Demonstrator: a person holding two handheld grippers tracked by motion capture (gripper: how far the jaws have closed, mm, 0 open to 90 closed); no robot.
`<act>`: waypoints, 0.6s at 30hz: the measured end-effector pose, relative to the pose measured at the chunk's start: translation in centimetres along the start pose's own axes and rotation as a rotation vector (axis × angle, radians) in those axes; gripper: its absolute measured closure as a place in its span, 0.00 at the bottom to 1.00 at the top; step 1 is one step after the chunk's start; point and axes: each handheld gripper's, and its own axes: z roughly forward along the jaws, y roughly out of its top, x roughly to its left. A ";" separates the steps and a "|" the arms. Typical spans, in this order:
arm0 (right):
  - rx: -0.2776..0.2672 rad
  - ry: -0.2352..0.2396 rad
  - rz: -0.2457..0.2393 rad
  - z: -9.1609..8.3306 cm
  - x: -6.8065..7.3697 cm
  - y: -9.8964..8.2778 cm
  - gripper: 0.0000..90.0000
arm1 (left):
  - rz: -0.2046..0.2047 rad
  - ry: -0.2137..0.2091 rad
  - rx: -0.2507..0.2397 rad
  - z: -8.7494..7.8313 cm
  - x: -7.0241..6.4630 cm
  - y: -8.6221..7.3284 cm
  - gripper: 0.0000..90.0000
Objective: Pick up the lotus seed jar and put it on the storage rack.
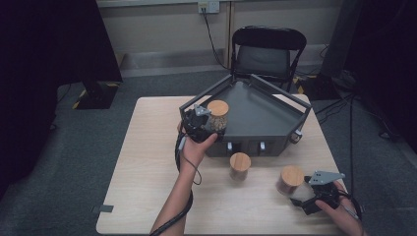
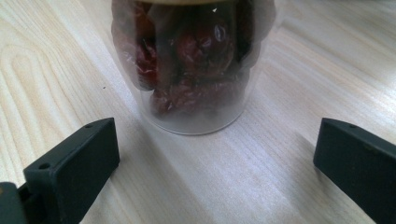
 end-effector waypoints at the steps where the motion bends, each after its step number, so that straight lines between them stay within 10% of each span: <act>1: 0.000 0.000 0.000 0.0 0.0 0.0 0.00 | -0.002 0.002 -0.002 -0.1 0.0 -0.1 0.06; 18: 0.000 0.000 -0.001 0.0 0.0 0.0 0.00 | 0.011 0.011 -0.001 -1.2 0.4 -1.7 0.06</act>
